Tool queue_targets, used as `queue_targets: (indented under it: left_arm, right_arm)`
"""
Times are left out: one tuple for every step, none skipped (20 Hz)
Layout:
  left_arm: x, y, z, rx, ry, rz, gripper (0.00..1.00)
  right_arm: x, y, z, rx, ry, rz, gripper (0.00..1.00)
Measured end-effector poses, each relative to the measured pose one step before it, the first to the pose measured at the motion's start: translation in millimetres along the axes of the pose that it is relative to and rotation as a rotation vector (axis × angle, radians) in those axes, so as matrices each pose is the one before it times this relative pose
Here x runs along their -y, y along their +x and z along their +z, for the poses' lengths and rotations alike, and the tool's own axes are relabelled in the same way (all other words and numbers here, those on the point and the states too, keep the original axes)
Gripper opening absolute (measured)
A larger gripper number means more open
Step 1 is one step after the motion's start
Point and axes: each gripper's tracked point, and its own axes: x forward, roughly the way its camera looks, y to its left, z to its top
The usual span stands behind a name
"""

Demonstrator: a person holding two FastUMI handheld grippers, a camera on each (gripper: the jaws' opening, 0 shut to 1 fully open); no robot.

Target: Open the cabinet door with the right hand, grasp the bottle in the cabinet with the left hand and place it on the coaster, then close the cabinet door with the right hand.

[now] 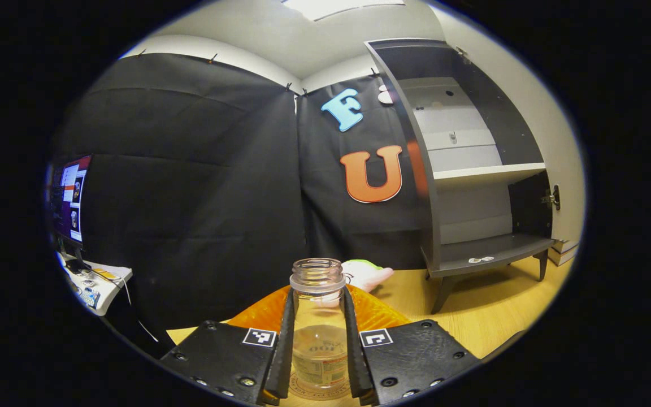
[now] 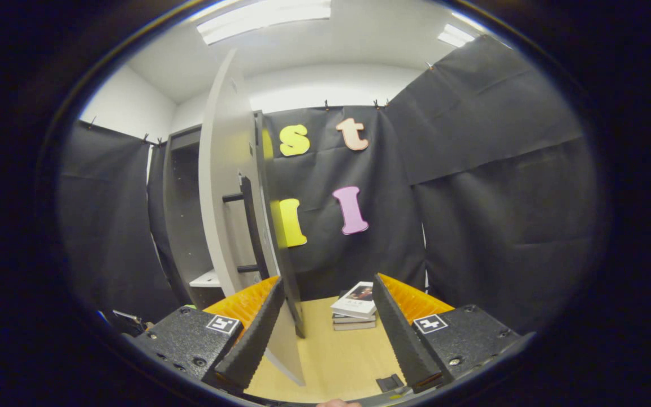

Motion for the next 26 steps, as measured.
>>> queue_targets:
  left_arm:
    - [-0.89, 1.40, -3.02, 0.00398, 0.01231, 0.00552, 0.39]
    - [0.46, -0.39, -5.67, -0.01234, 0.00373, 0.00101, 0.39]
    - [1.48, 1.21, -4.71, -0.01163, -0.00719, -0.00234, 0.39]
    - [-0.80, -1.40, -0.80, 0.00333, 0.00160, 0.00759, 0.39]
    - [0.71, -1.03, 1.29, 0.01363, 0.00310, -0.00437, 0.40]
    - [1.59, -2.54, -0.24, 0.00001, 0.00330, -0.00404, 0.39]
    - [2.00, 1.21, 1.39, 0.00870, 0.00402, -0.00961, 0.39]
    - [2.24, -0.76, 0.83, -0.00162, 0.00019, -0.00473, 0.41]
    - [0.92, 0.40, -0.52, -0.00227, -0.00500, -0.00787, 0.42]
    - [1.86, -0.63, 0.54, -0.00597, -0.00946, -0.00622, 0.45]
    - [-0.56, 0.77, -0.95, -0.00399, -0.00418, -0.00198, 0.48]
    - [-1.04, 0.60, 0.02, -0.00296, 0.00087, 0.00179, 0.50]
    - [-0.99, 0.27, -0.08, -0.00102, 0.00374, 0.00291, 0.50]
    - [-0.83, 0.79, -0.82, -0.00489, 0.00179, -0.00224, 0.53]
    - [0.17, 2.10, -0.83, -0.00775, -0.00182, -0.00454, 0.54]
    - [0.13, 1.07, -0.38, -0.00604, -0.00098, -0.00236, 0.58]
    - [-1.13, -0.49, 0.02, -0.00347, -0.00324, -0.00381, 0.63]
    - [-0.54, 0.44, 1.02, -0.00243, -0.00092, -0.00022, 0.68]
    - [-0.34, -0.36, 0.33, -0.00217, -0.00210, -0.00283, 0.67]
    - [0.29, -1.09, 1.57, 0.00226, -0.00165, -0.00044, 0.68]
    - [-0.35, -0.69, 3.50, 0.00820, -0.00181, -0.00454, 0.70]
    - [0.61, 0.11, 2.52, 0.00659, -0.00177, -0.00394, 0.77]
    - [0.42, -1.67, 1.27, 0.00019, 0.00157, -0.00302, 0.86]
    - [-1.09, 0.01, 1.25, 0.00030, 0.00374, 0.00327, 0.96]
    - [-2.04, -0.01, 1.56, 0.00095, 0.00181, 0.00091, 1.00]
    - [-1.86, -0.20, 2.45, 0.00024, -0.00314, 0.00374, 0.96]
  right_arm:
    - [-0.93, 0.04, -2.32, -0.01194, -0.01132, -0.00150, 0.97]
    - [-0.44, 0.14, -1.02, -0.01058, -0.01218, -0.00298, 0.97]
    - [-1.16, 1.78, 1.37, -0.00639, -0.00788, -0.00075, 0.97]
    - [-2.78, 0.71, 2.67, -0.00031, -0.00188, 0.00371, 0.96]
    - [-3.36, 1.63, 2.43, 0.00209, -0.00228, 0.00580, 0.97]
    - [-2.99, 1.49, 1.25, 0.00166, -0.00609, 0.00391, 0.96]
    - [-2.57, 1.18, -1.72, -0.00403, -0.00882, 0.00506, 0.96]
    - [-2.57, 0.84, -2.33, -0.00691, -0.00698, 0.00354, 0.97]
    - [-0.66, 0.65, -3.20, -0.00655, -0.00401, 0.00405, 0.97]
    - [-0.67, 0.15, -2.07, -0.00306, -0.00039, 0.00342, 0.97]
    - [-0.53, 0.83, -2.49, -0.00625, 0.00030, 0.00008, 0.96]
    - [1.51, 0.37, -3.15, -0.00876, -0.00194, -0.00279, 0.96]
    - [1.08, 0.89, -2.60, -0.00529, 0.00004, -0.00272, 0.97]
    - [0.45, -1.05, -0.08, 0.00131, 0.00166, -0.00091, 0.97]
    - [0.49, -0.19, 0.57, 0.00392, 0.00146, -0.00229, 0.97]
    - [1.89, -0.91, 0.50, 0.00242, -0.00006, -0.00344, 0.97]
    - [1.59, 0.11, -0.65, 0.00089, 0.00114, -0.00421, 0.97]
    - [1.80, -1.14, 0.04, 0.00035, 0.00360, -0.00309, 0.96]
    - [1.07, -0.35, 0.14, 0.00316, 0.00676, -0.00196, 0.96]
    - [0.40, -0.56, 0.03, 0.00067, 0.00661, 0.00089, 0.97]
    - [1.40, 0.14, -1.83, -0.00077, 0.00449, -0.00131, 0.97]
    - [0.57, 0.00, -0.76, -0.00137, 0.00850, 0.00165, 0.96]
    - [-1.93, -0.14, -0.73, -0.00021, 0.00899, 0.00715, 0.96]
    - [-0.84, 0.63, 0.01, -0.00012, 0.00431, 0.00320, 0.97]
    - [1.26, -0.14, -1.37, -0.00127, -0.00029, 0.00106, 0.97]
    - [0.40, 0.14, -1.17, -0.00153, -0.00139, -0.00009, 0.97]
